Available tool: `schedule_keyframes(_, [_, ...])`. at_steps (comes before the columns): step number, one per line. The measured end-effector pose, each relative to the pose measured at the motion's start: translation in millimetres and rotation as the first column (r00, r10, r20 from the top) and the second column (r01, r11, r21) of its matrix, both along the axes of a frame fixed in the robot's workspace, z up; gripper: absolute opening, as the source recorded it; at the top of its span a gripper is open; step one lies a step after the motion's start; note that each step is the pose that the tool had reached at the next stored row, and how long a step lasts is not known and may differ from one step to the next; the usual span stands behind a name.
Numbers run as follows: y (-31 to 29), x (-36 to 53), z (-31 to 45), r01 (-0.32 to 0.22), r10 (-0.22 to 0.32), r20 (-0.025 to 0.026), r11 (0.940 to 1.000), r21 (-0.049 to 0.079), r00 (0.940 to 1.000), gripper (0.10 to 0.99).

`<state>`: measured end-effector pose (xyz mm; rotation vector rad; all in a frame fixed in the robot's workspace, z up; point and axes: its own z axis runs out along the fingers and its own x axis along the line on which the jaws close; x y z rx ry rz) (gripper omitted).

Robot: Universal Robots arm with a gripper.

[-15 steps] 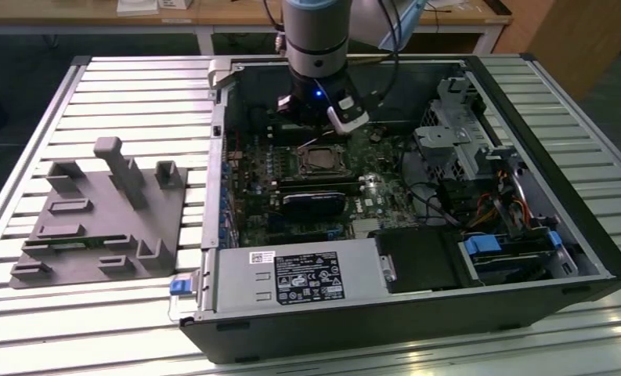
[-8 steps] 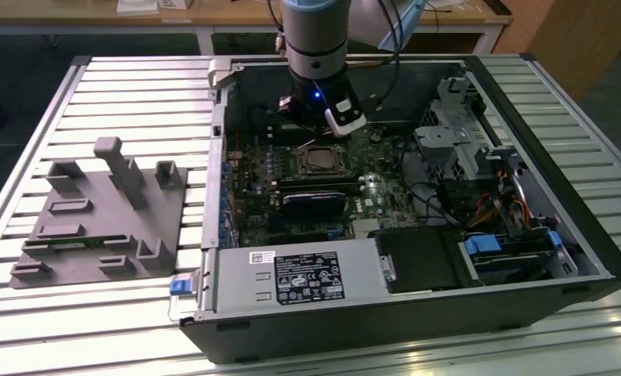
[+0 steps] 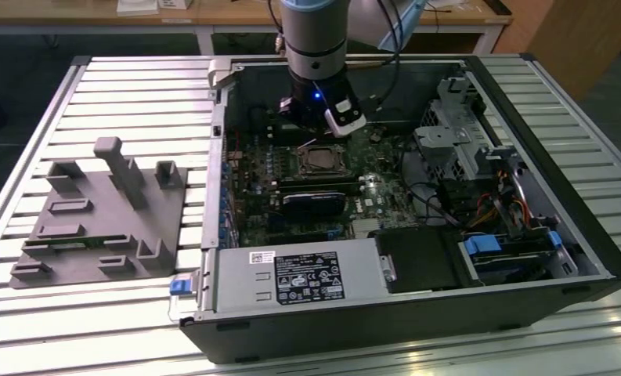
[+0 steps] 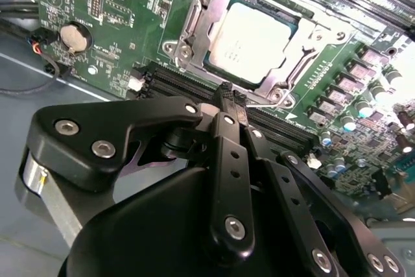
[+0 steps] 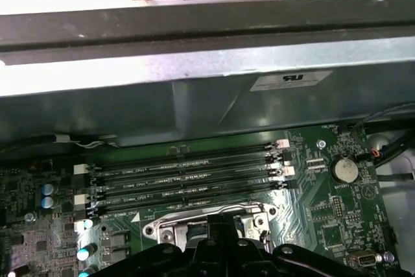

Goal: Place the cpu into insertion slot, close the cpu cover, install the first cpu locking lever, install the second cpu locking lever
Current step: 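Install the first cpu locking lever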

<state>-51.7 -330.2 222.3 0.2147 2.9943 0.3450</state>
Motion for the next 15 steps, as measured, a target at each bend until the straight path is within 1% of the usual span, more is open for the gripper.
schedule_keyframes(2, [0.3, -0.2, -0.6, 0.006, -0.006, 0.0051, 1.0000, -0.002, 1.0000, 0.106])
schedule_keyframes(4, [0.5, -0.2, -1.1, 0.011, -0.011, 0.0077, 0.9999, -0.004, 0.9999, 0.106])
schedule_keyframes(8, [1.9, -0.2, -1.8, 0.019, -0.019, 0.0113, 0.9998, -0.008, 0.9998, 0.106])
schedule_keyframes(11, [4.1, -0.2, -2.4, 0.023, -0.023, 0.0130, 0.9996, -0.013, 0.9997, 0.106])
schedule_keyframes(15, [7.7, -0.3, -4.1, 0.025, -0.025, 0.0131, 0.9996, -0.013, 0.9996, 0.106])
